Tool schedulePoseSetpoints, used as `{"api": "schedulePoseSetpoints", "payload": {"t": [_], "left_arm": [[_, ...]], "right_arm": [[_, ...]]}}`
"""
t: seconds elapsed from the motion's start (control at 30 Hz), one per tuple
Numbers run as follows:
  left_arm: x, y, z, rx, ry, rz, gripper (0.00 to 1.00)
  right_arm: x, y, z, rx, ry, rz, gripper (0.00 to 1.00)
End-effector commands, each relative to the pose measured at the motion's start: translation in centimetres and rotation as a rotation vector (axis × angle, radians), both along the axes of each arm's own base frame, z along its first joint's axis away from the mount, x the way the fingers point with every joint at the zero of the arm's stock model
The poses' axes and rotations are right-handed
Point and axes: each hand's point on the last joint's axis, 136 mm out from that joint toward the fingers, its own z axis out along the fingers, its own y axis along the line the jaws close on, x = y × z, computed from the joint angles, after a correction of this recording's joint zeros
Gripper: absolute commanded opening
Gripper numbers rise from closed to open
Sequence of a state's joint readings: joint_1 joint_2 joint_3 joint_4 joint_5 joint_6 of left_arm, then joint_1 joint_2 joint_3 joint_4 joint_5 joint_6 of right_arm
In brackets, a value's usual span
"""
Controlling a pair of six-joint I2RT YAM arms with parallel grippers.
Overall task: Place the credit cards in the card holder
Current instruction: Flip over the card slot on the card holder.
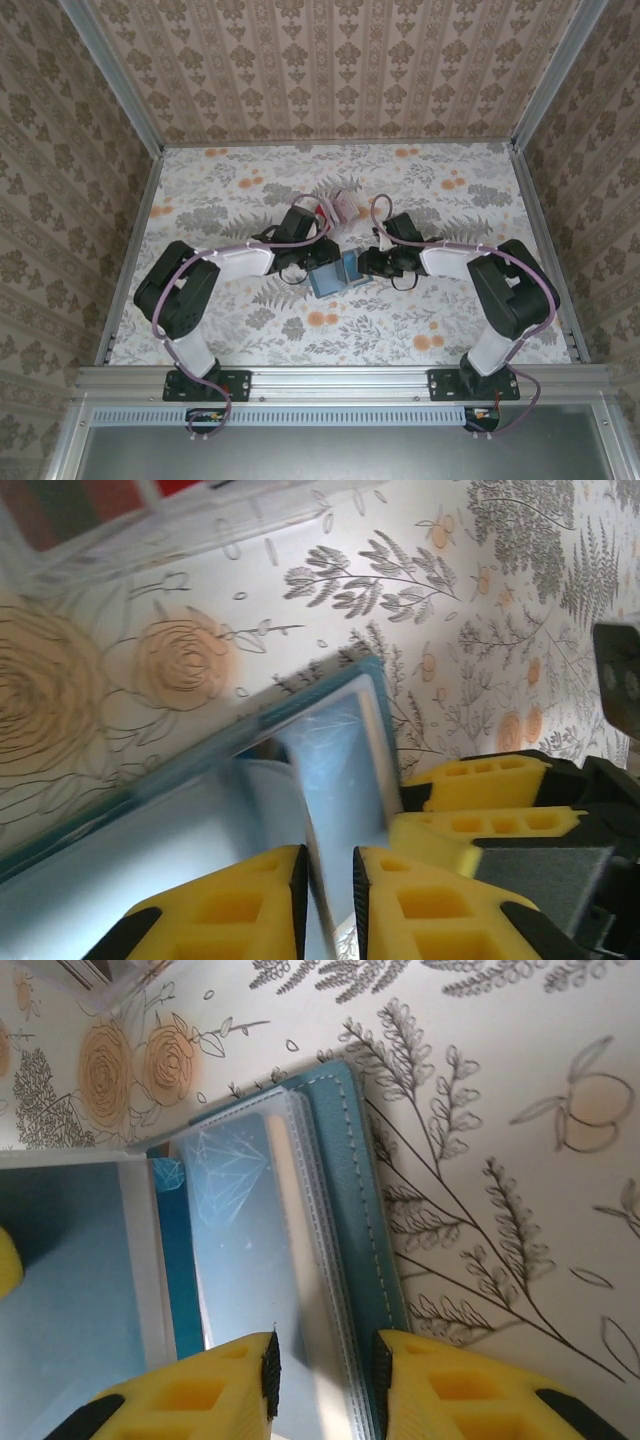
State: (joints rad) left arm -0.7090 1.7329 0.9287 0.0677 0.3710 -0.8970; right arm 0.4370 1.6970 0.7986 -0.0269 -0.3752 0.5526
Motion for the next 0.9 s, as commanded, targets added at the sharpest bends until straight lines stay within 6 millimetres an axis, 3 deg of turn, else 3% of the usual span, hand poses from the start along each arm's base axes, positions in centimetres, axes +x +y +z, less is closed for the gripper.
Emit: {"api": "schedulePoseSetpoints", "payload": {"t": [0.0,0.33,0.57,0.73,0.87], "left_arm": [[-0.1,-1.6,0.6,-0.016,-0.002,-0.039,0.22],[-0.1,-3.8,0.6,-0.030,0.007,-0.072,0.23],[0.0,-3.3,0.5,-0.021,0.008,-0.064,0.23],[0.1,-2.8,0.6,-0.020,0.005,-0.056,0.21],[0.1,-2.1,0.4,-0.012,0.006,-0.044,0.20]], "right_arm": [[-0.9,-0.2,-2.0,-0.068,0.046,0.025,0.32],[-1.1,-0.2,-2.6,-0.105,0.056,0.047,0.33],[-1.0,-0.3,-1.6,-0.116,0.035,0.047,0.36],[-0.8,-0.3,-1.8,-0.130,0.042,0.053,0.47],[-1.1,-0.6,-0.9,-0.129,0.030,0.051,0.48]]}}
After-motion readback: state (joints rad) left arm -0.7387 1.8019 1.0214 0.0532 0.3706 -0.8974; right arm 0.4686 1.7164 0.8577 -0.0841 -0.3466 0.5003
